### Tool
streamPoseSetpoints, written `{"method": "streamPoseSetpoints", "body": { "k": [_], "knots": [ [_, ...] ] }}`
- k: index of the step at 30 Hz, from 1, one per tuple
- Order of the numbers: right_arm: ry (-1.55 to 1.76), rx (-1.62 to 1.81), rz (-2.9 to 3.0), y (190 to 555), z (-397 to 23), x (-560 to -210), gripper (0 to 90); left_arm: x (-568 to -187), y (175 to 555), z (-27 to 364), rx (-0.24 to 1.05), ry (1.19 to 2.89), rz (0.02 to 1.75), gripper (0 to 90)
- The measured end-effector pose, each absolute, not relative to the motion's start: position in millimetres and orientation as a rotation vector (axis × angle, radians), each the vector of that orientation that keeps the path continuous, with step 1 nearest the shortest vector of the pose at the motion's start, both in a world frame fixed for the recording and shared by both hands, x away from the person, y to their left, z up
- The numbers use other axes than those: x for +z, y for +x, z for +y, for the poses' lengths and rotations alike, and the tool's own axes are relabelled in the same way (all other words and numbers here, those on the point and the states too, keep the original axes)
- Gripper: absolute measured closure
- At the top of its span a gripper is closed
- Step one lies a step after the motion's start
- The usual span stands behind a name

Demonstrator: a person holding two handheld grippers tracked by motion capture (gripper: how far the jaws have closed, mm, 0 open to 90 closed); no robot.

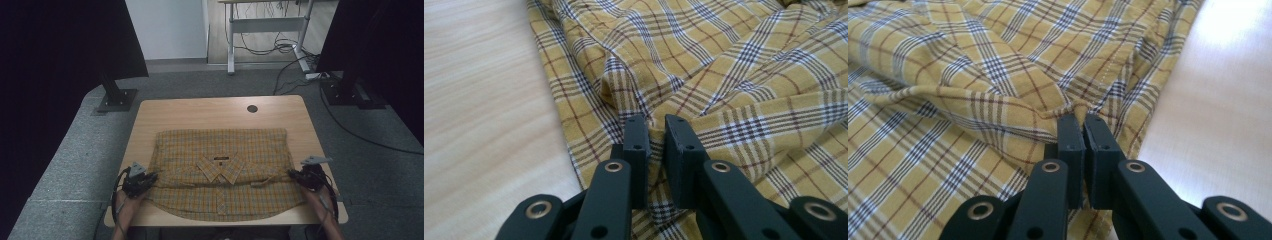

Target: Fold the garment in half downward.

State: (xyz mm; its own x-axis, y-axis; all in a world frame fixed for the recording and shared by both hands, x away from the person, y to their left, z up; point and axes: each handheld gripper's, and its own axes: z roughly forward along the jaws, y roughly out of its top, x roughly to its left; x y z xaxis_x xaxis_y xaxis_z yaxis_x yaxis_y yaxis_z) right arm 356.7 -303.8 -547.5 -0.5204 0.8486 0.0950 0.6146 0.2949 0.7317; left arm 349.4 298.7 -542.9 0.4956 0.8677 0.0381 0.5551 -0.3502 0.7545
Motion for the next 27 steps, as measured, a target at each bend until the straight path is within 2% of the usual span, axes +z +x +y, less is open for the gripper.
{"method": "streamPoseSetpoints", "body": {
  "k": [5,10,17,22,27],
  "knots": [
    [1.330,1.020,2.235,392.9,-294.1,-545.9,85.3,-542.5,366.8,296.9,0.599,2.023,1.228,80.3],
    [1.323,0.999,2.226,405.0,-291.6,-542.4,85.5,-537.2,370.1,298.3,0.629,1.999,1.199,83.3],
    [1.236,1.044,2.130,391.0,-292.2,-515.8,86.8,-499.3,359.4,300.4,0.758,1.865,1.097,85.0],
    [1.105,1.059,2.035,373.7,-287.9,-478.6,86.9,-457.1,348.3,299.1,0.873,1.790,1.008,85.3],
    [1.037,1.103,1.979,353.4,-287.3,-447.3,86.9,-428.2,331.2,305.6,0.893,1.724,0.955,85.3]
  ]
}}
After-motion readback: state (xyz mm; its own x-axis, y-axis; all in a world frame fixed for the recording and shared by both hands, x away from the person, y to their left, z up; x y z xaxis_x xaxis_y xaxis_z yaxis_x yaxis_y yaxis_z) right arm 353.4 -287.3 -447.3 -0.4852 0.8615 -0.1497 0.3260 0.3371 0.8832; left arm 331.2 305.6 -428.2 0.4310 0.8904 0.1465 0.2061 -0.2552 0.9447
